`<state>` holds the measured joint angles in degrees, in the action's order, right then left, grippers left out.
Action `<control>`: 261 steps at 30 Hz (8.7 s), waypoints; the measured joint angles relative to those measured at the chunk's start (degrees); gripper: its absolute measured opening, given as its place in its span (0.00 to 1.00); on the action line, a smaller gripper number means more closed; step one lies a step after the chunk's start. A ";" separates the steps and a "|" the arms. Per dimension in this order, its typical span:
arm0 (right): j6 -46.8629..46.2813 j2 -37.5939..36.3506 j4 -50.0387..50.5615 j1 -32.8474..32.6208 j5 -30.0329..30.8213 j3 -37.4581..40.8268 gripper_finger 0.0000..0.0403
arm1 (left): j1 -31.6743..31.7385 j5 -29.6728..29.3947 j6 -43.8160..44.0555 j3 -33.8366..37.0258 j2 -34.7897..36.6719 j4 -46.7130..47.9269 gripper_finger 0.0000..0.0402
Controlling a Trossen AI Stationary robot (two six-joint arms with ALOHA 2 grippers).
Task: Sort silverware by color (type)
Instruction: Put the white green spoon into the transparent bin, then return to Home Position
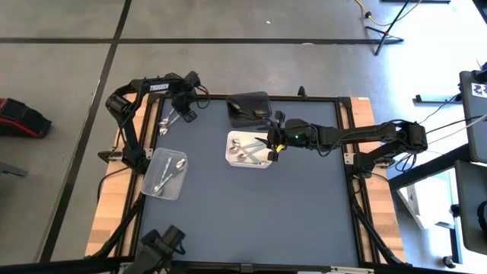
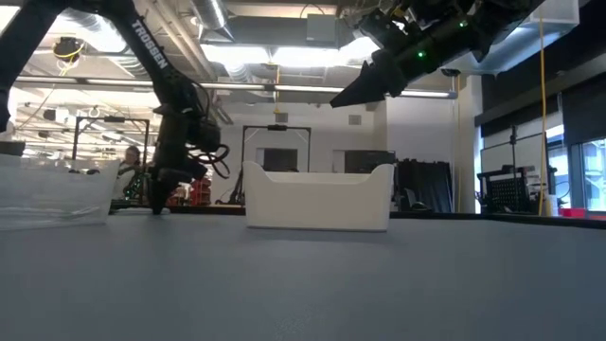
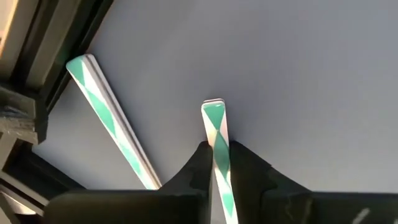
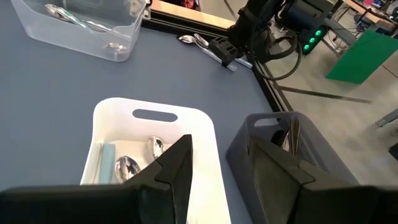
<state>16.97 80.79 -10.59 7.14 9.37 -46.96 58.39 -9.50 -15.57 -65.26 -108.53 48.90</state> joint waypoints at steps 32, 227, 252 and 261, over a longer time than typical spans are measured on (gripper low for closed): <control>-4.33 0.00 4.50 -5.12 0.48 0.00 0.36 | -34.23 1.53 26.13 -2.62 41.29 6.10 0.09; 7.41 2.67 -13.08 -6.80 -5.84 0.02 0.36 | -73.89 -11.34 79.74 16.92 51.21 23.16 0.08; 7.92 2.67 -16.02 -6.78 -7.41 0.02 0.36 | -79.12 -6.59 86.43 25.13 51.17 20.13 0.25; 6.13 2.67 -18.17 -6.78 -7.41 0.00 0.36 | -75.93 -28.23 57.34 20.39 52.23 3.30 0.28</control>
<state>23.11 83.46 -28.76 0.36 1.96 -46.96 -17.54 -37.73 41.77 -44.87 -56.30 52.20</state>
